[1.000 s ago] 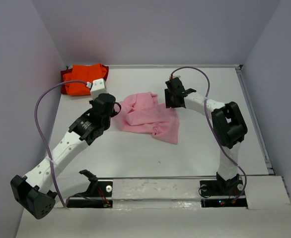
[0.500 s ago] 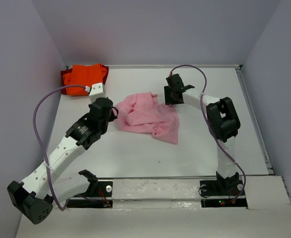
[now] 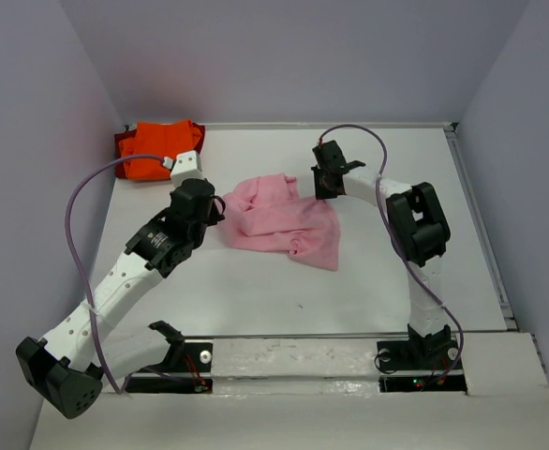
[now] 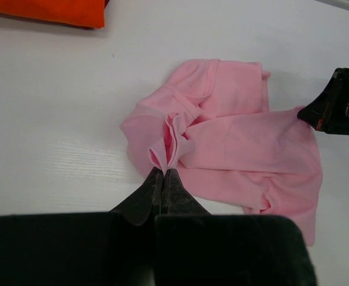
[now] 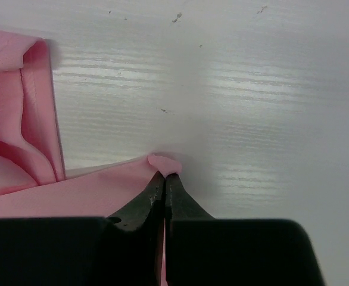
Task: Fold and stack the t-shirts
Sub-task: Flatten the tshirt out
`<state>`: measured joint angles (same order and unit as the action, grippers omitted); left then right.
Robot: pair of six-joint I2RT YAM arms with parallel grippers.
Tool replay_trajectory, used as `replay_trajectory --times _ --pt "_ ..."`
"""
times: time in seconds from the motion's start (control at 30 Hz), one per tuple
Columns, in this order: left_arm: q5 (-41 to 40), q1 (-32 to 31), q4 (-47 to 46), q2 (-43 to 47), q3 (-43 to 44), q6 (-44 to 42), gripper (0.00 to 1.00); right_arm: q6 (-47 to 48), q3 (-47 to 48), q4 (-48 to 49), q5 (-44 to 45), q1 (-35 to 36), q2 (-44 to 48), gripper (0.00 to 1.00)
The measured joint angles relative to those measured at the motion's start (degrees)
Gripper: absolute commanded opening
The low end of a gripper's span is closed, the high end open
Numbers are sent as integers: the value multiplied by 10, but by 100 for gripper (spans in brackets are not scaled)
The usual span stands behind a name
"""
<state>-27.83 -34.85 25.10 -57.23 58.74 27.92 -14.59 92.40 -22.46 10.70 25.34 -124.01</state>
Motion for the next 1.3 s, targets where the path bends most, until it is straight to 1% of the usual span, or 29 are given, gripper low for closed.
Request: replay_trajectory --times 0.2,0.33,0.4,0.53,0.67,0.77,0.93,1.03,1.17,1.3 --pt "2 0 0 0 0 -1 0 1 0 0 -4 -1 0 0" --pt "-1 0 0 0 0 -12 0 2 -28 -10 -7 -2 35 0" --pt "-6 0 1 0 0 -21 0 3 -58 -29 -6 -2 85 0" --pt "-23 0 13 0 22 -46 0 6 -99 -47 3 -2 253 0" --pt "-45 1 21 0 72 -68 0 10 -95 -62 20 -2 438 0" --pt "-59 1 21 4 110 -80 0 13 -71 -80 39 -2 542 0" --pt "-78 1 20 41 125 -90 0 11 -61 -128 62 -2 646 0" --pt "-88 1 31 66 148 -98 0 12 -62 -178 77 -2 688 0" --pt "-91 1 43 77 214 -101 0 13 -40 -236 91 -2 731 0" --pt "-91 1 44 108 221 -101 0 11 -23 -257 88 -2 775 0"
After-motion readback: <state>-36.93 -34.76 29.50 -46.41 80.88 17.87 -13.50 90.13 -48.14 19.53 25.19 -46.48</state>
